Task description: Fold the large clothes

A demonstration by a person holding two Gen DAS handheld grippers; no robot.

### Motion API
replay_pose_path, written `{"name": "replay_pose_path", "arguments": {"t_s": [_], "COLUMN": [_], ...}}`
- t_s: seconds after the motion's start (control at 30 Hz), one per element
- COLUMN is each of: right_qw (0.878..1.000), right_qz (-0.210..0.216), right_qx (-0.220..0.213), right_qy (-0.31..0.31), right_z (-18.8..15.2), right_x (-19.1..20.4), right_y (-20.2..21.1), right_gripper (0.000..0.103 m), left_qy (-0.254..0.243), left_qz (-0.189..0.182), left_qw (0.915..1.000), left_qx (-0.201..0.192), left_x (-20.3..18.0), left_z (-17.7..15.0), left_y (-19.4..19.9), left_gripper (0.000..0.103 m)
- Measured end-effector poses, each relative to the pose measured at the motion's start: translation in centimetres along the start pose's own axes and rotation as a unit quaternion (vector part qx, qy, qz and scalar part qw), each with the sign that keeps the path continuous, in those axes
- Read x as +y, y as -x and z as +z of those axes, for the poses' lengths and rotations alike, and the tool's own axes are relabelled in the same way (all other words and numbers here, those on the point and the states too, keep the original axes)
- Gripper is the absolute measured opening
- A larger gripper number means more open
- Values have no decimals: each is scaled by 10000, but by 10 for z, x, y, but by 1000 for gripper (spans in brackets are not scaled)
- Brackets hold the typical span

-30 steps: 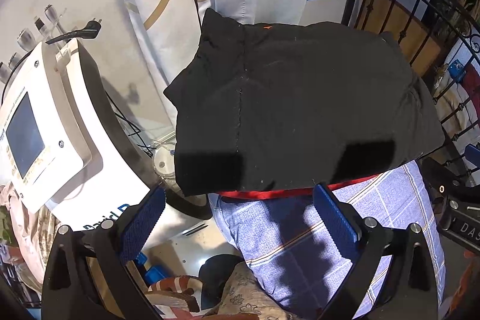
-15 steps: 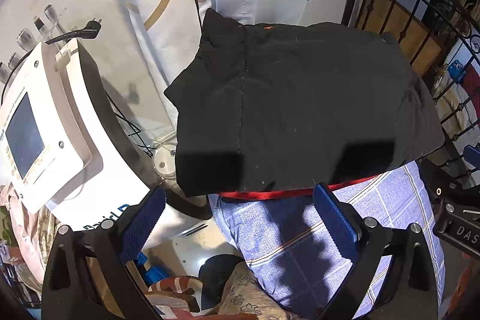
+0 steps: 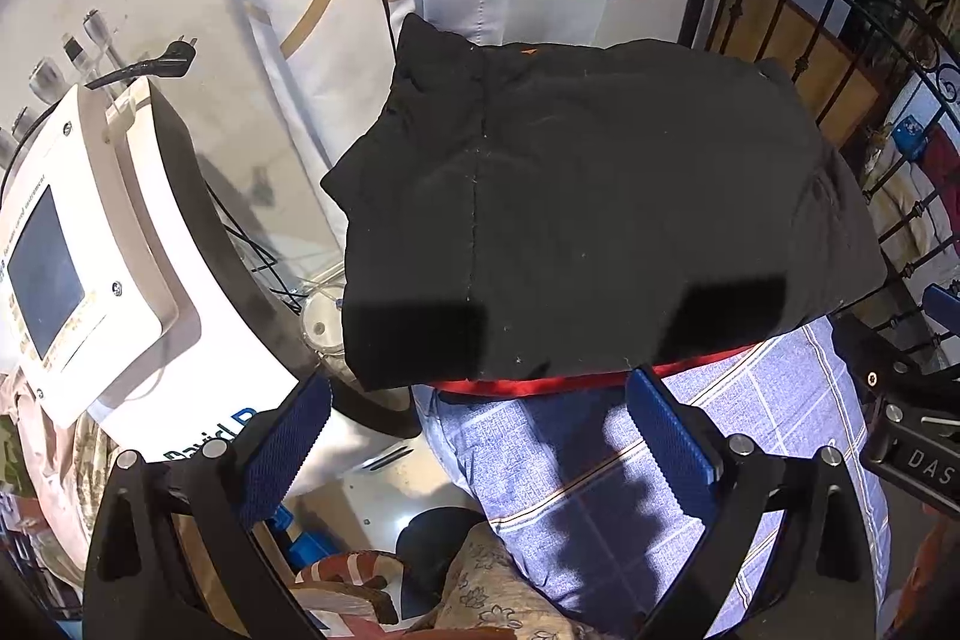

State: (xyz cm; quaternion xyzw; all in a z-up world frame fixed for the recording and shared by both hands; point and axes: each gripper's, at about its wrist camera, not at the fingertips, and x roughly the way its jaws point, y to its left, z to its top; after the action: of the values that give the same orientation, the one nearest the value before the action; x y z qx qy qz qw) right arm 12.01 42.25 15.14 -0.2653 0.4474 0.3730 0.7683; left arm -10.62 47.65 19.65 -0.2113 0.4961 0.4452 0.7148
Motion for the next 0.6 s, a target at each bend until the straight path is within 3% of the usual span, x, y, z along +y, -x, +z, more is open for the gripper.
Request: {"name": "replay_pose_path", "arguments": {"t_s": [0.6], "right_qw": [10000], "right_qz": [30], "right_qx": [-57], "right_qy": [-4], "right_z": [-1], "right_x": [-2], "right_y": [0], "right_gripper": [97], "left_qy": [23], "left_qz": [-10], "left_qw": [10000], "left_qx": [13], "left_x": [2], "left_z": [0], "left_y": [0], "left_gripper": [97]}}
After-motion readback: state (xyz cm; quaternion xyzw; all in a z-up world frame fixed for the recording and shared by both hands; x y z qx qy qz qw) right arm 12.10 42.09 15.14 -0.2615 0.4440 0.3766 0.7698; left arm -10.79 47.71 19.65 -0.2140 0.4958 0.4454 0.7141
